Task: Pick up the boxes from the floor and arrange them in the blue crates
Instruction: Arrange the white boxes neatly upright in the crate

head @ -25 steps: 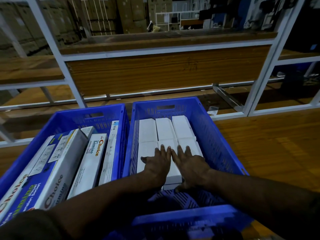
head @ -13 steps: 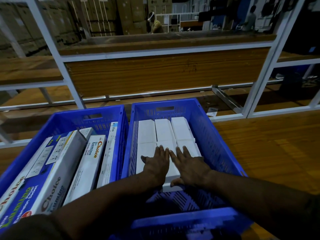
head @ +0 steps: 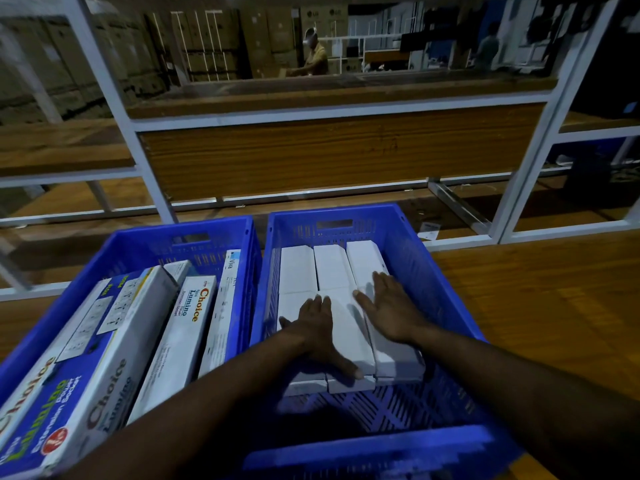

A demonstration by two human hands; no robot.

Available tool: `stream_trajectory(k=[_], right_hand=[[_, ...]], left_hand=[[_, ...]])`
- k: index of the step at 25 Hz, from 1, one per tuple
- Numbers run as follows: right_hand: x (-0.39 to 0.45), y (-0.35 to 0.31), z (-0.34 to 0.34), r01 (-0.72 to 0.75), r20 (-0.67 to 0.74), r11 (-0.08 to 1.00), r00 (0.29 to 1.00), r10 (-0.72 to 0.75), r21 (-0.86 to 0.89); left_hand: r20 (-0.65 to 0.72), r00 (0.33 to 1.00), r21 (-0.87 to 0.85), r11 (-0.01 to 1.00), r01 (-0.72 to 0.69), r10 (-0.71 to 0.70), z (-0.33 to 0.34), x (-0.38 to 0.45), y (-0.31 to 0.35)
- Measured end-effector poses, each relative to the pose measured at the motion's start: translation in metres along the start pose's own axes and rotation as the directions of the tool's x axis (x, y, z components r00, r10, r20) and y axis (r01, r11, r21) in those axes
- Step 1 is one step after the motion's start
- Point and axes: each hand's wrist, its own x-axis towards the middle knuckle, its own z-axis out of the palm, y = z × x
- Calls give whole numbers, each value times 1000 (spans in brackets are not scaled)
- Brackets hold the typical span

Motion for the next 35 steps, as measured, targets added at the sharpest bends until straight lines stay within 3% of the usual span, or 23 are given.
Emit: stream_trajectory(k=[4, 7, 17, 20, 22, 24, 30, 35], right_hand=[[35, 8, 2, -240, -70, 969, 967, 244, 61], [54, 14, 11, -300, -21, 948, 953, 303, 107], [54, 9, 22, -252, -2, 966, 968, 253, 60], [54, 6, 30, -160, -114, 983, 982, 150, -85], [54, 3, 35, -73, -145, 981, 988, 47, -181], [54, 1, 40, -12, -113, 964, 993, -18, -265], [55, 3, 46, 4, -75, 929, 997, -34, -369], [56, 3, 48, 0, -62, 921, 998, -26, -390]], left_hand=[[-109, 994, -28, 1000, 11, -14, 0, 8, 2], [-72, 997, -35, 999, 20, -22, 2, 12, 1], [-20, 1000, -50, 999, 5, -6, -8, 13, 4], [-216, 975, -146, 989, 11, -43, -5, 20, 3], [-425, 905, -92, 996, -4, -35, -1, 30, 2], [-506, 863, 0, 1000, -9, 8, 1, 42, 0], [-380, 923, -7, 998, 69, -66, 7, 78, -20], [-448, 893, 64, 995, 76, -40, 17, 87, -21]])
